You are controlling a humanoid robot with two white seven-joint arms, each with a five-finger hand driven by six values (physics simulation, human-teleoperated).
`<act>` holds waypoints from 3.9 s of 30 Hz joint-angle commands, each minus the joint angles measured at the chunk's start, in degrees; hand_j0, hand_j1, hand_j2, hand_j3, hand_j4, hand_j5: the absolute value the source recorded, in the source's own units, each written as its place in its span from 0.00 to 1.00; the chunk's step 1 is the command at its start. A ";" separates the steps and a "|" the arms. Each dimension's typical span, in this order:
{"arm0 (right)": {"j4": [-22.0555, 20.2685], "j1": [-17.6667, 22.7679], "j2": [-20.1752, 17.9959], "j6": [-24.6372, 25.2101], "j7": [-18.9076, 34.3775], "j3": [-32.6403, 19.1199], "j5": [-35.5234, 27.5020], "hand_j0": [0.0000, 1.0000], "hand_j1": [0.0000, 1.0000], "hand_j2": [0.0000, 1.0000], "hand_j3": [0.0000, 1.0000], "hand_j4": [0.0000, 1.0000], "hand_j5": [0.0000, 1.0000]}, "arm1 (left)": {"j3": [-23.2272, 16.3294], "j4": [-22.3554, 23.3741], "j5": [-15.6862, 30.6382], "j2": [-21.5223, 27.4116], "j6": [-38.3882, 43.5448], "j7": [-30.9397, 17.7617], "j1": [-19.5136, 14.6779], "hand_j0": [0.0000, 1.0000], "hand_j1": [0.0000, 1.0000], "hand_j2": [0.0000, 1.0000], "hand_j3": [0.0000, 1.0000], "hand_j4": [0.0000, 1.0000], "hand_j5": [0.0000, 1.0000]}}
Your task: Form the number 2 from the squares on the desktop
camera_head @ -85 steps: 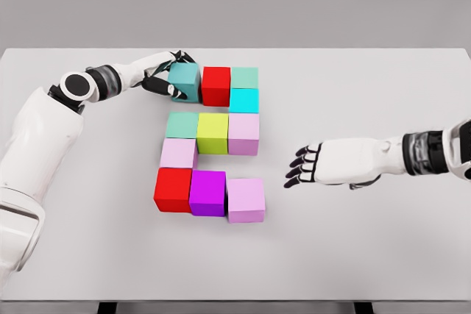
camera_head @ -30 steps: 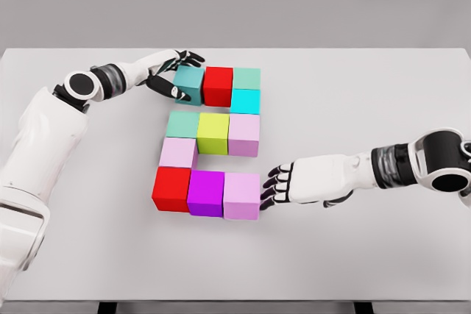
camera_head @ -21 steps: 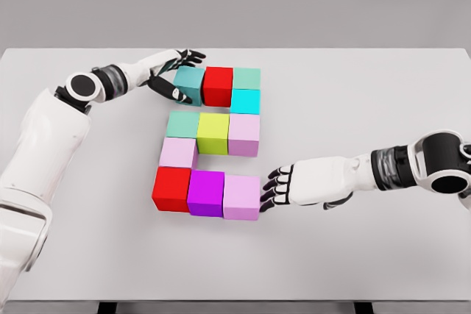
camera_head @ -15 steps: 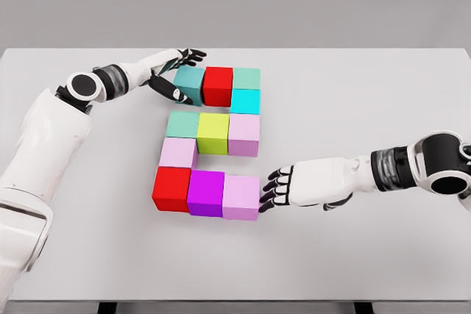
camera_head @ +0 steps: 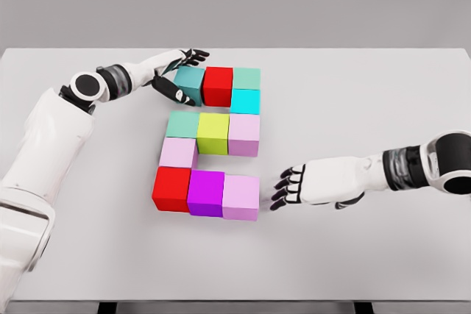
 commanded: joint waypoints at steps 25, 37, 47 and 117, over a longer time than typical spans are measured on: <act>18.32 23.99 -13.62 0.13 -0.02 -29.90 -27.51 1.00 1.00 1.00 1.00 1.00 1.00 | 0.19 -2.50 -4.61 0.55 -0.24 0.30 0.00 0.98 0.98 0.98 0.98 0.98 0.98; 17.27 24.34 -13.62 0.13 -0.02 -30.34 -27.51 1.00 1.00 1.00 1.00 1.00 1.00 | 0.28 -2.77 -7.16 0.38 -0.16 8.30 -0.09 0.98 0.98 0.98 0.98 0.98 0.98; 15.68 25.14 -13.97 0.13 -0.02 -30.34 -27.42 1.00 1.00 1.00 1.00 1.00 1.00 | 0.10 -2.94 -7.16 0.11 -0.24 8.38 0.35 0.99 0.99 0.99 0.99 0.99 0.99; 16.03 25.40 -13.71 0.13 -0.02 -30.34 -27.07 1.00 1.00 1.00 1.00 1.00 1.00 | -19.94 -1.01 -31.15 10.40 -6.92 0.02 -12.48 1.00 1.00 1.00 1.00 1.00 1.00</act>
